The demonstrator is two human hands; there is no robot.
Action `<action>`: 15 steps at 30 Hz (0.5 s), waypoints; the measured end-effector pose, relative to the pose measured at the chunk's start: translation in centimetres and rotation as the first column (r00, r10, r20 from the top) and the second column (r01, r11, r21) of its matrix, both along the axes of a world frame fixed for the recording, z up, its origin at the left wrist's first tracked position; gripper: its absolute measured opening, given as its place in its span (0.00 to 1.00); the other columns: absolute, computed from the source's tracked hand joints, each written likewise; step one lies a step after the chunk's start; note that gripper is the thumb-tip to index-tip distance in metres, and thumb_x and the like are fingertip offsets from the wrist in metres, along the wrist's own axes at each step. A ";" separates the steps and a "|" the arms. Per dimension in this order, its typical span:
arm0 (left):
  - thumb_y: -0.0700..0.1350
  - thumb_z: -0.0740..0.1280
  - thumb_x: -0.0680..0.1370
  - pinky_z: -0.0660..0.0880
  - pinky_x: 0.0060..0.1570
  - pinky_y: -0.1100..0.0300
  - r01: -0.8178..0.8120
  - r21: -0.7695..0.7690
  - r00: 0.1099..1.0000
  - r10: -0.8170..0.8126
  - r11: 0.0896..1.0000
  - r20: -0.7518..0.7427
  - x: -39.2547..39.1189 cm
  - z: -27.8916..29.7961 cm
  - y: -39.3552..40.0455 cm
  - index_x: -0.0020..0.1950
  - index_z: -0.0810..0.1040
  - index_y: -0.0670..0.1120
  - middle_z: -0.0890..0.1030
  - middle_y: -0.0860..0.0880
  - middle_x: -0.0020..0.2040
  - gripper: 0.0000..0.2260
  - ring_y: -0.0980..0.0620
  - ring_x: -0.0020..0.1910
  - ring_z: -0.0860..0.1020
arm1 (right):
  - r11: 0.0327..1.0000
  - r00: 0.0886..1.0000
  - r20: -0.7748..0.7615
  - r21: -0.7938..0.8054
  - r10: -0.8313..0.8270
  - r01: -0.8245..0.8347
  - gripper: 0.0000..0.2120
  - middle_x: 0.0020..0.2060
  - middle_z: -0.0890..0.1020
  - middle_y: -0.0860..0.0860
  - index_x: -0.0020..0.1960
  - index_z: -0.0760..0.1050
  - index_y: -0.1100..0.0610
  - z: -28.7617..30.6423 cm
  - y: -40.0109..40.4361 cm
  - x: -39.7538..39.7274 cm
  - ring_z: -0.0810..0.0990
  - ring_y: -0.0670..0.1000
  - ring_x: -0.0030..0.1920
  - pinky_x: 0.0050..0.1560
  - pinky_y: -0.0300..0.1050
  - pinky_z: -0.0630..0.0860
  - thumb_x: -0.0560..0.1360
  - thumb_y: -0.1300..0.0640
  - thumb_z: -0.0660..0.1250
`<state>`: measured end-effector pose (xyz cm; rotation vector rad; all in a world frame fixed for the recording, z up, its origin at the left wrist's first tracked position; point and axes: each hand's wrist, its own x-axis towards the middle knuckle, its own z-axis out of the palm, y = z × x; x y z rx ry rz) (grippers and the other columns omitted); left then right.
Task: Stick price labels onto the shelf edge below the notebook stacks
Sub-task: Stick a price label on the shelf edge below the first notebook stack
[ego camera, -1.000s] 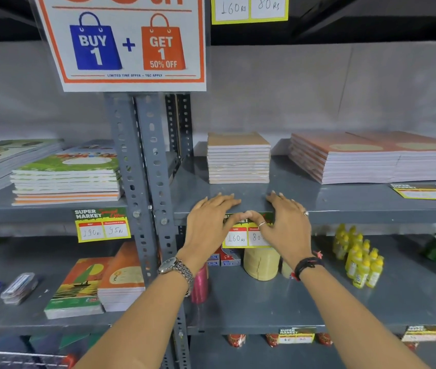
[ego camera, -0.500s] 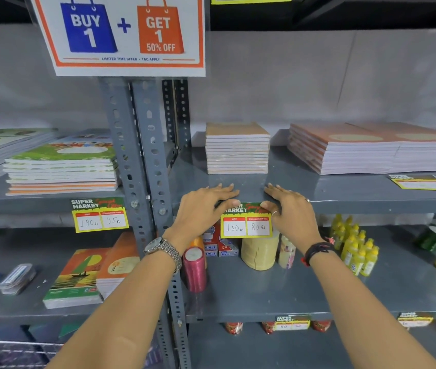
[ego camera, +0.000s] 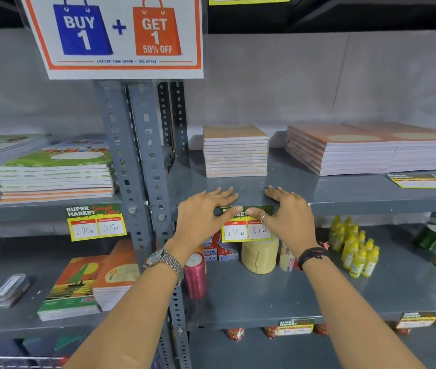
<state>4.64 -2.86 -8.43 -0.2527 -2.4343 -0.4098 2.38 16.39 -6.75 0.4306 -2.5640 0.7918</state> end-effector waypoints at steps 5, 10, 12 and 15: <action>0.65 0.60 0.74 0.72 0.64 0.56 0.000 0.008 1.000 0.000 1.000 -0.031 -0.2 -0.1 -0.1 0.61 0.78 0.57 0.77 0.58 0.64 0.21 0.59 0.66 0.72 | 0.998 0.999 -0.017 -0.042 -0.045 0.044 0.33 0.66 0.76 0.53 0.64 0.75 0.52 -0.6 -0.4 -0.4 0.71 0.57 0.68 0.69 0.53 0.67 0.64 0.38 0.72; 0.64 0.60 0.75 0.72 0.65 0.53 -0.010 -0.014 1.000 0.010 1.000 -0.022 0.1 0.1 0.2 0.62 0.77 0.57 0.77 0.58 0.64 0.21 0.58 0.67 0.72 | 0.998 0.996 -0.068 -0.004 -0.057 0.057 0.31 0.66 0.76 0.52 0.64 0.74 0.52 -1.0 -0.2 -0.4 0.72 0.57 0.67 0.68 0.53 0.67 0.66 0.38 0.70; 0.65 0.60 0.74 0.72 0.65 0.53 0.001 -0.005 1.000 -0.001 1.000 -0.003 0.4 0.3 0.2 0.62 0.77 0.57 0.77 0.58 0.64 0.21 0.59 0.67 0.71 | 1.000 0.995 -0.103 0.002 -0.005 0.005 0.32 0.66 0.77 0.53 0.64 0.74 0.54 -1.0 0.2 -0.3 0.72 0.56 0.67 0.69 0.52 0.66 0.66 0.36 0.68; 0.70 0.59 0.71 0.74 0.59 0.59 -0.007 0.083 1.000 0.007 0.997 -0.003 0.9 0.7 0.4 0.61 0.76 0.62 0.79 0.61 0.61 0.24 0.62 0.64 0.73 | 0.978 0.980 -0.100 0.136 0.170 -0.155 0.34 0.70 0.72 0.51 0.69 0.68 0.54 -1.3 1.9 -0.5 0.66 0.52 0.72 0.73 0.47 0.57 0.69 0.38 0.67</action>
